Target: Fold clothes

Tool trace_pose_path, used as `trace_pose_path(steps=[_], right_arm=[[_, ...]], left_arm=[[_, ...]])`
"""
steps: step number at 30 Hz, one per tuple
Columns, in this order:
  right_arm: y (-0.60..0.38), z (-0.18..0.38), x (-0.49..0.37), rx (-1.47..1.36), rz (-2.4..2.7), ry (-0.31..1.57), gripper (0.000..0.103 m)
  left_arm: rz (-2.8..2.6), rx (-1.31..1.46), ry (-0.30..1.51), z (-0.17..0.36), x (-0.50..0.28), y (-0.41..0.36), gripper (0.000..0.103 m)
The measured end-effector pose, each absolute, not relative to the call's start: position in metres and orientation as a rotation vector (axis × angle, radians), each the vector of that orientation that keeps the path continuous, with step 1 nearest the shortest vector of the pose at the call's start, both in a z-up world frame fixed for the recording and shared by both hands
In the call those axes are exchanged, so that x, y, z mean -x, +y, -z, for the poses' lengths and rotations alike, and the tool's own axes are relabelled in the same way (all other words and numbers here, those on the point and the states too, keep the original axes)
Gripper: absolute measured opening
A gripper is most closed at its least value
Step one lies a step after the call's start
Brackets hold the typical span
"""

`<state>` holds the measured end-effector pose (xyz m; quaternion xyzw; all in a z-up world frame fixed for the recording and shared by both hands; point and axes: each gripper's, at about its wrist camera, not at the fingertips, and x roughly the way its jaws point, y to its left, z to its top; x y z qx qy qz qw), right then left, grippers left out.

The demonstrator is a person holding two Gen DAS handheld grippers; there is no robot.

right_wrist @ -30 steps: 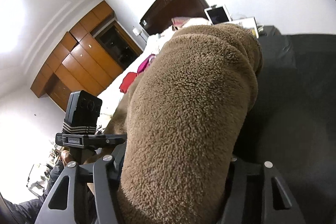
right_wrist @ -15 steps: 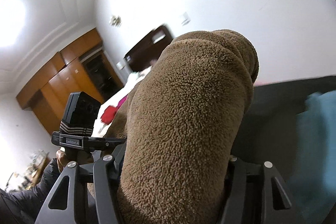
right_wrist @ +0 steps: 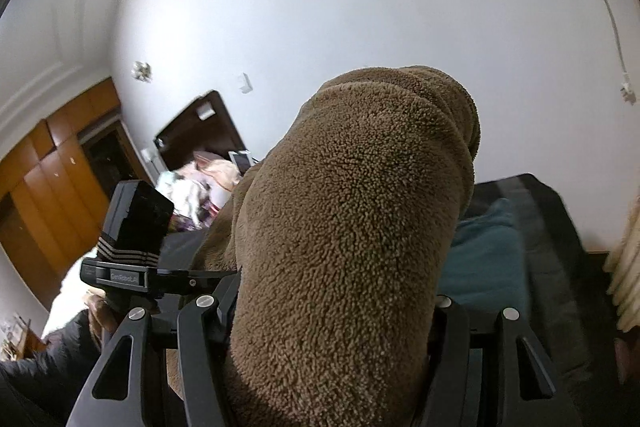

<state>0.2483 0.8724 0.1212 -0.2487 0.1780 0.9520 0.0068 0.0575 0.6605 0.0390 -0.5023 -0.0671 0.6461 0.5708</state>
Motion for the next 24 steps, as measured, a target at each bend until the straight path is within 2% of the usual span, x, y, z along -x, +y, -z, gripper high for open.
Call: trace_pose_path(steps=[4,5,9,11,19,24], right_arm=[[0.889,-0.089,-0.227,0.921,-2.918,0.521,0.062],[0.893,-0.078,-0.224,0.945,-2.903,0.529,0.063],[0.903,-0.065,-0.222,0.917,-2.895,0.567,0.073],[0.898,-0.069,-0.225,0.897,-2.857,0.49,0.084],[0.832,-0.115,-0.255,0.618,-2.69,0.02,0.085],[0.788,-0.106,-0.265,0.618,-2.737,-0.127,0.088]], left_arm=[[-1.518,1.228,-0.14,-0.012,-0.055,0.675,0.071],[-1.519,1.24,-0.136,-0.005,-0.054,0.678,0.073],[-1.522,1.257,-0.116,0.009,-0.053,0.684,0.08],[-1.539,1.24,-0.086,0.003,-0.054,0.68,0.08],[-1.678,1.047,0.008,-0.049,-0.088,0.64,0.082],[-1.752,0.921,0.176,-0.057,-0.168,0.637,0.084]])
